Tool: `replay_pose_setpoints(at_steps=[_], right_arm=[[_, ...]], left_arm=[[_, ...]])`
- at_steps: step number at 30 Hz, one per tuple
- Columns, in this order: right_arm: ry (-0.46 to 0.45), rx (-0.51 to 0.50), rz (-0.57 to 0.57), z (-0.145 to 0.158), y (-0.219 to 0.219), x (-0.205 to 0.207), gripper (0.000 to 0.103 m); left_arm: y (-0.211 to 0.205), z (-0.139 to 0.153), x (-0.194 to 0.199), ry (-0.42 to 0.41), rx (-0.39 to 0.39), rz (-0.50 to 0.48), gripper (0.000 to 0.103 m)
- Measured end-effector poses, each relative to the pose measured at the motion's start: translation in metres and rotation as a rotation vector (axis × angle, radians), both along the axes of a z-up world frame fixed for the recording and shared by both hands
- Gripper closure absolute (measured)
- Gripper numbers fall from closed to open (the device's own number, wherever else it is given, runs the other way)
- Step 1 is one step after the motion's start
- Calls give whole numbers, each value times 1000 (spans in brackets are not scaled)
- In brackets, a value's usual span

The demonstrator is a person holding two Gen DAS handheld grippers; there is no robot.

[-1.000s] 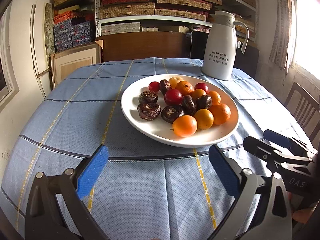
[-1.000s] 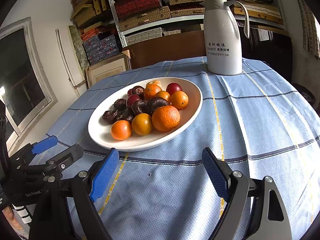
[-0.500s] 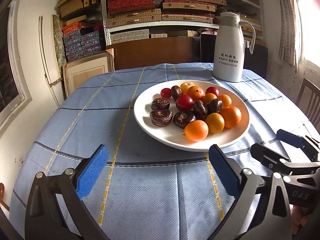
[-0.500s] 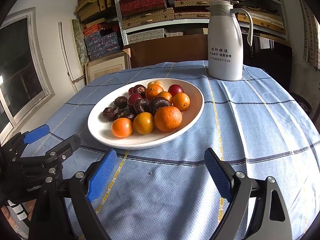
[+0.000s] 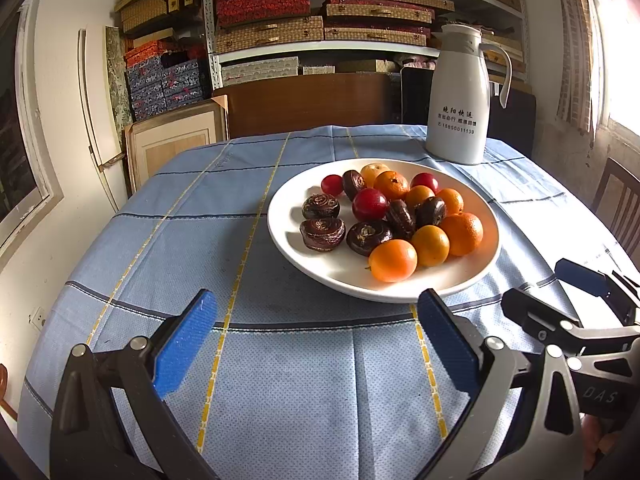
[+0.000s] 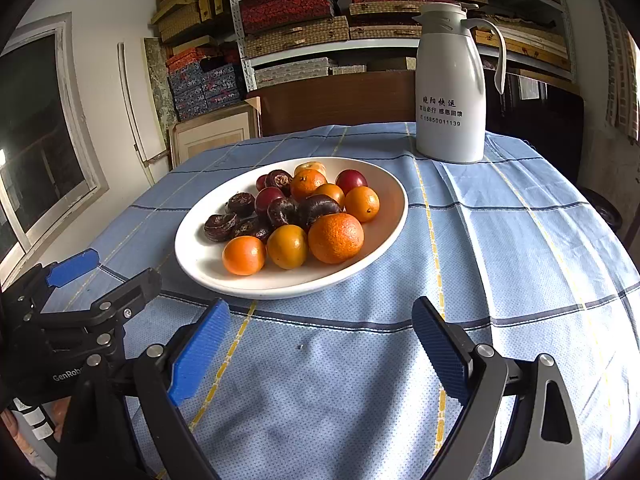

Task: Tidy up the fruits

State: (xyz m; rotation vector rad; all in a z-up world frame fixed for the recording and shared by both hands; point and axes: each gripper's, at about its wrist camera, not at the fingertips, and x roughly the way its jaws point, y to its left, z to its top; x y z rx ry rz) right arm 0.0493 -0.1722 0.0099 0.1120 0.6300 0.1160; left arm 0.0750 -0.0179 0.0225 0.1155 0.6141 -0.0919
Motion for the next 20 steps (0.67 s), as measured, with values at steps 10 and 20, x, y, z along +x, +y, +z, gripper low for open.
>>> replay_pose_setpoints(at_steps=[10,20], right_arm=[[0,2,0,0,0,0,9],[2,5,-4,-1,-1,0,9]], left_arm=[[-3,-3,-2,-17,32,9,5],[0,-2,-1,-10,15,1,5]])
